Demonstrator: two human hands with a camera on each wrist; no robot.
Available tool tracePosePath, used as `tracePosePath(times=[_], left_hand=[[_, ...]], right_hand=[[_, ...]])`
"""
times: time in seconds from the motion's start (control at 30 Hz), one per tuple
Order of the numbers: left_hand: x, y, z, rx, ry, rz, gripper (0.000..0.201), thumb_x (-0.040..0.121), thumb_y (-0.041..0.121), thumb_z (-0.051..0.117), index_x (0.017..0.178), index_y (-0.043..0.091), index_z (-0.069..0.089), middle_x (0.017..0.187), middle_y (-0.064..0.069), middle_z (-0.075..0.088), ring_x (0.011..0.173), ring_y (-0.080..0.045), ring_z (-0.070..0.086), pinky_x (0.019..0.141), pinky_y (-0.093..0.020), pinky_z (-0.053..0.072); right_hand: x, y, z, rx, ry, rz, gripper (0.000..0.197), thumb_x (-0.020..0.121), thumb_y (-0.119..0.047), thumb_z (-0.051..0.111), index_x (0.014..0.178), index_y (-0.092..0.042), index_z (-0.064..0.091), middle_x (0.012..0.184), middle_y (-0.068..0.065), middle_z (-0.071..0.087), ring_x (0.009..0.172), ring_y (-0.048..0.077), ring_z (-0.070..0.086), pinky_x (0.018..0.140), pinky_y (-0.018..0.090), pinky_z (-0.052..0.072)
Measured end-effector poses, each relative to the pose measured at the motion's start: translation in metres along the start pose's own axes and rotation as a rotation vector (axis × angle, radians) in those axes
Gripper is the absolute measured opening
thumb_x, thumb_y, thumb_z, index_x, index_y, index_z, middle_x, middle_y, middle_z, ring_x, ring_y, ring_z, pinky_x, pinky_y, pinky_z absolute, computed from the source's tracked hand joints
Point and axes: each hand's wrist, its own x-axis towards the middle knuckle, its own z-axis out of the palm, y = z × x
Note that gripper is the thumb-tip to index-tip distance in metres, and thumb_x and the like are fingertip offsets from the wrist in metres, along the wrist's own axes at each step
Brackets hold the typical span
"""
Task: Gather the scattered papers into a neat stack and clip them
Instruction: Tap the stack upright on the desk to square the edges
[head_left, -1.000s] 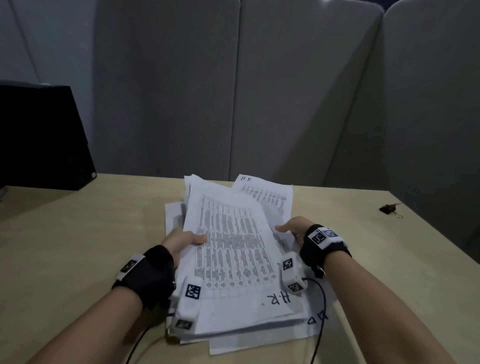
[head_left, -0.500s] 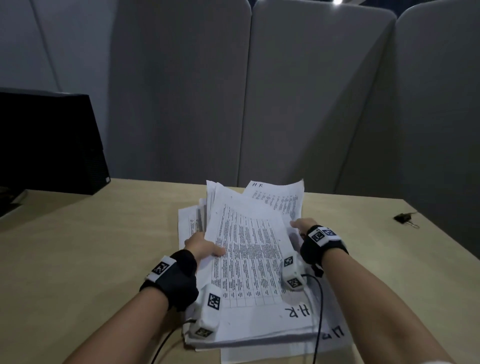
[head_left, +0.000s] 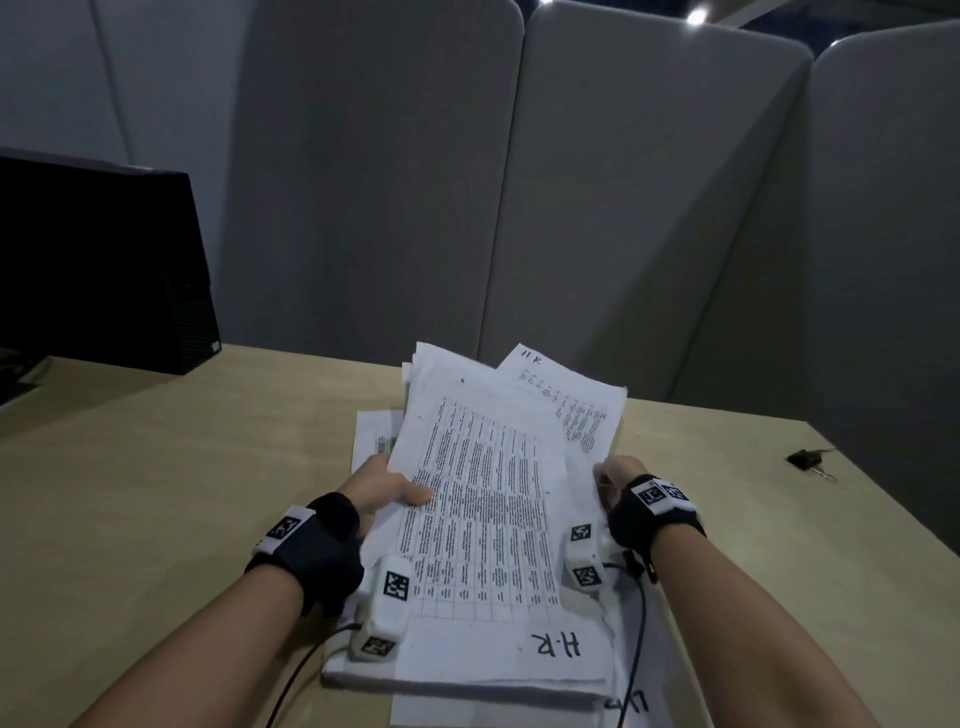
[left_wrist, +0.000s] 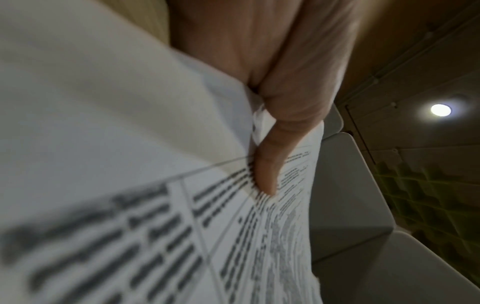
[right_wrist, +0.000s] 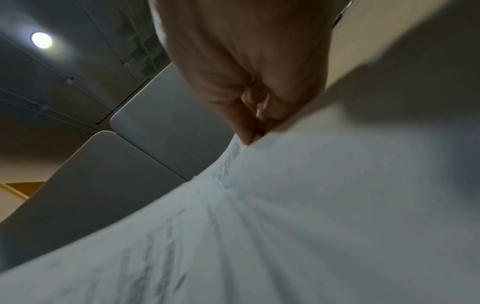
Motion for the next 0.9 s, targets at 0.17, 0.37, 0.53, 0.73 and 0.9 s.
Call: tracePosePath(times=[0.17,0.37,0.53,0.73,0.9], left_hand=[[-0.011,-0.01,-0.028,-0.264,-0.032,0.054,0.054,0.071,-0.003,0.067,0.124,-0.002,0.054,0.118,-0.025,0.061,0.11,-0.04,0.057,0.102,-0.057,0.04],[-0.022,-0.006,-0.057,-0.404,-0.076,0.046,0.049,0.076,-0.001,0.055,0.125,0.0,0.052,0.121,-0.027,0.059,0.103,-0.039,0.062,0.084,-0.052,0.052],[-0.021,-0.019,-0.064,-0.339,-0.007,0.011,0.038,0.084,-0.007,0.052,0.121,0.0,0.055,0.113,-0.023,0.065,0.092,-0.035,0.066,0.087,-0.05,0.053],[0.022,-0.054,-0.074,0.149,0.438,-0.088,0.085,0.034,0.04,0.085,0.114,0.036,0.057,0.13,-0.013,0.049,0.114,-0.035,0.049,0.103,-0.046,0.042],[0.01,-0.023,-0.053,0.137,0.342,-0.081,0.065,0.063,0.01,0.081,0.122,0.006,0.052,0.13,-0.017,0.054,0.118,-0.036,0.049,0.104,-0.045,0.04]], right_hand=[[0.001,0.002,0.0,0.169,0.042,-0.106,0.021,0.083,0.01,0.043,0.084,0.004,0.063,0.073,0.014,0.057,0.064,0.025,0.055,0.068,0.039,0.049],[-0.027,-0.012,-0.002,0.027,-0.105,-0.204,0.026,0.092,0.008,0.039,0.108,0.001,0.058,0.061,0.008,0.046,0.028,0.005,0.045,0.032,0.013,0.037],[-0.036,-0.018,0.018,-0.259,-0.333,-0.17,0.022,0.092,0.001,0.046,0.11,-0.007,0.057,0.079,0.013,0.053,0.059,0.019,0.05,0.05,0.025,0.046],[-0.05,-0.035,0.06,-0.409,-0.351,-0.189,0.026,0.095,-0.016,0.043,0.108,0.003,0.057,0.106,0.016,0.063,0.096,0.031,0.061,0.092,0.046,0.05],[-0.055,-0.034,0.064,-0.395,-0.366,-0.183,0.047,0.09,-0.045,0.053,0.109,-0.002,0.055,0.085,0.006,0.061,0.074,0.021,0.058,0.065,0.029,0.048]])
